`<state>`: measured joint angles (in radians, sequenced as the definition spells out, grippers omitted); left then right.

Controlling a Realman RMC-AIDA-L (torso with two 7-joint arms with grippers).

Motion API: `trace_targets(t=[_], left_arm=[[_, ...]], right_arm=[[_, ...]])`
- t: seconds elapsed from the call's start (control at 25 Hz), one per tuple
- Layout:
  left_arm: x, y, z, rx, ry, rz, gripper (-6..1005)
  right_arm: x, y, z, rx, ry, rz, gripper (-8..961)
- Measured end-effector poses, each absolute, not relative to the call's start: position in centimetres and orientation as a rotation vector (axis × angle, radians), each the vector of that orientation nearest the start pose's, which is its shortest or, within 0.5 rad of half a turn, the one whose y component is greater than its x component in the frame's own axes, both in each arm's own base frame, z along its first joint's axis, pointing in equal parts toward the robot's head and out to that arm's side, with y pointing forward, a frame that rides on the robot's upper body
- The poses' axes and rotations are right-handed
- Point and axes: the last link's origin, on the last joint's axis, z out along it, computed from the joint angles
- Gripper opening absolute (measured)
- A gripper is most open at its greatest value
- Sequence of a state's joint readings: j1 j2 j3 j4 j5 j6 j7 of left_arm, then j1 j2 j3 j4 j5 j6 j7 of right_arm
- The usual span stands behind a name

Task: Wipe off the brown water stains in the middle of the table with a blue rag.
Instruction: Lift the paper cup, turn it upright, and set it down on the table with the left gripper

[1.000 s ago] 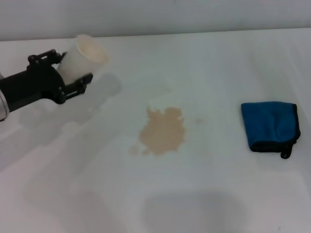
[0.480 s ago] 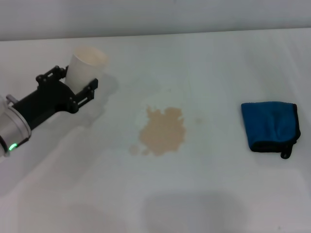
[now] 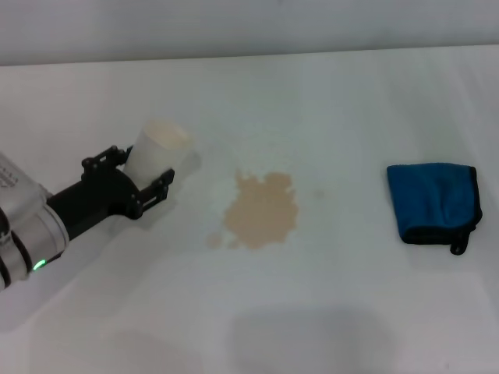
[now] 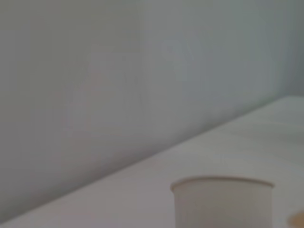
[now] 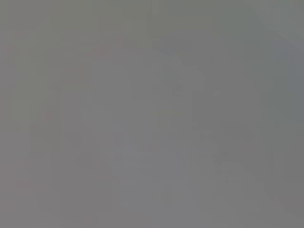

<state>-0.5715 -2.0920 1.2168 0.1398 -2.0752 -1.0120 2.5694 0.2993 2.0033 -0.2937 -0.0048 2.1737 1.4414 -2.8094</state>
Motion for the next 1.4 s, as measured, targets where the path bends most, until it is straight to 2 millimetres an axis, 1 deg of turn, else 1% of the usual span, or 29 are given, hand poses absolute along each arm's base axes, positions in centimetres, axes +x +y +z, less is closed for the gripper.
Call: trace_targets(t=[0.44,0.72,1.04,1.24,1.4], left_arm=[[-30.2,33.0,-8.7,-2.393,-0.42,-0.46,677],[-30.9,32.0,-9.0,-2.415,-0.428,-0.435,677],[-31.5,31.2,-9.0,-2.411,-0.42,-0.425,676],[-31.9,31.0,-8.6,-2.387,-0.423,-0.429,677],[-32.2,31.0,-7.7,-2.328,-0.416,-0.452,704]], right_arm=[[39.5,26.7,7.8,-1.287,0.509,0.735,855],[39.7,26.8,7.8,-1.284,0.517,0.725,854],[39.9,26.8,7.9,-1.282,0.523,0.717,854],[39.9,26.8,7.9,-1.283,0.524,0.716,855],[39.9,26.7,7.9,-1.285,0.522,0.716,855]])
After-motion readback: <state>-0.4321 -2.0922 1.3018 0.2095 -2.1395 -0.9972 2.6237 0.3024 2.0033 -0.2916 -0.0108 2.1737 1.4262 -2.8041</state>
